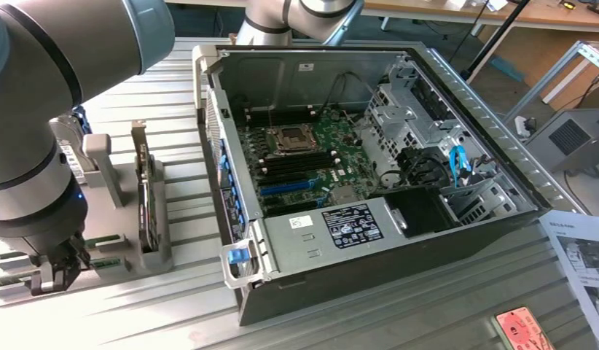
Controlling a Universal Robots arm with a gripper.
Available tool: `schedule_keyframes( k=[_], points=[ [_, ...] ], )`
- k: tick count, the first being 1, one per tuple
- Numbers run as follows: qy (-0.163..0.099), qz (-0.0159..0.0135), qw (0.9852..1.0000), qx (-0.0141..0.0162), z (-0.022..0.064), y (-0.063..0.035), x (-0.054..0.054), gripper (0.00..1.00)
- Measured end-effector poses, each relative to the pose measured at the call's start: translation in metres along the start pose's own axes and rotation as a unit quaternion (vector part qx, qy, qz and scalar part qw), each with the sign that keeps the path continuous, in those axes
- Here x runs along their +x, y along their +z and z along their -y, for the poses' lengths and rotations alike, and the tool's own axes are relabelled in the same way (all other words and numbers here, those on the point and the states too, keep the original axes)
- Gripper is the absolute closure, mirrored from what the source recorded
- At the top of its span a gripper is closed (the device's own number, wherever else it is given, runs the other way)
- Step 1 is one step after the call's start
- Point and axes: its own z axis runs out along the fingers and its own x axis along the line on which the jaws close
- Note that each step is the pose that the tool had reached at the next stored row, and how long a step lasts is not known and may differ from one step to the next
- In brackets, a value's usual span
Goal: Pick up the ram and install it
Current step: 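Pick up the ram and move it above insertion slot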
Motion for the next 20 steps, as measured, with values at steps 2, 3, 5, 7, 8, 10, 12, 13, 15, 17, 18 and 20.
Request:
schedule_keyframes(
  k=[2, 3, 5, 7, 8, 10, 12, 13, 15, 17, 18, 20],
  points=[
    [0.000, 0.0000, 1.0000, 0.0000, -0.0001, -0.0020, 0.000, 0.88],
    [0.000, 0.0000, 1.0000, 0.0000, -0.0001, -0.0029, 0.000, 0.88],
    [0.000, 0.0001, 1.0000, 0.0000, -0.0002, -0.0048, 0.000, 0.88],
    [0.000, 0.0000, 1.0000, 0.0000, -0.0003, -0.0073, 0.000, 0.88],
    [0.000, 0.0000, 1.0000, 0.0000, -0.0003, -0.0081, 0.000, 0.88],
    [0.000, 0.0001, 1.0000, 0.0000, -0.0004, -0.0107, 0.000, 0.88],
    [0.000, 0.0000, 1.0000, 0.0000, -0.0005, -0.0134, 0.000, 0.88],
    [0.000, 0.0000, 1.0000, 0.0000, -0.0006, -0.0147, 0.000, 0.88],
    [0.000, 0.0000, 1.0000, 0.0000, -0.0007, -0.0176, 0.000, 0.88],
    [0.000, 0.0000, 1.0000, 0.0000, -0.0007, -0.0206, 0.000, 0.88],
    [0.000, 0.0001, 1.0000, 0.0000, -0.0007, -0.0220, 0.000, 0.88],
    [0.000, 0.0000, 1.0000, 0.0000, -0.0008, -0.0253, 0.000, 0.88]
  ],
)
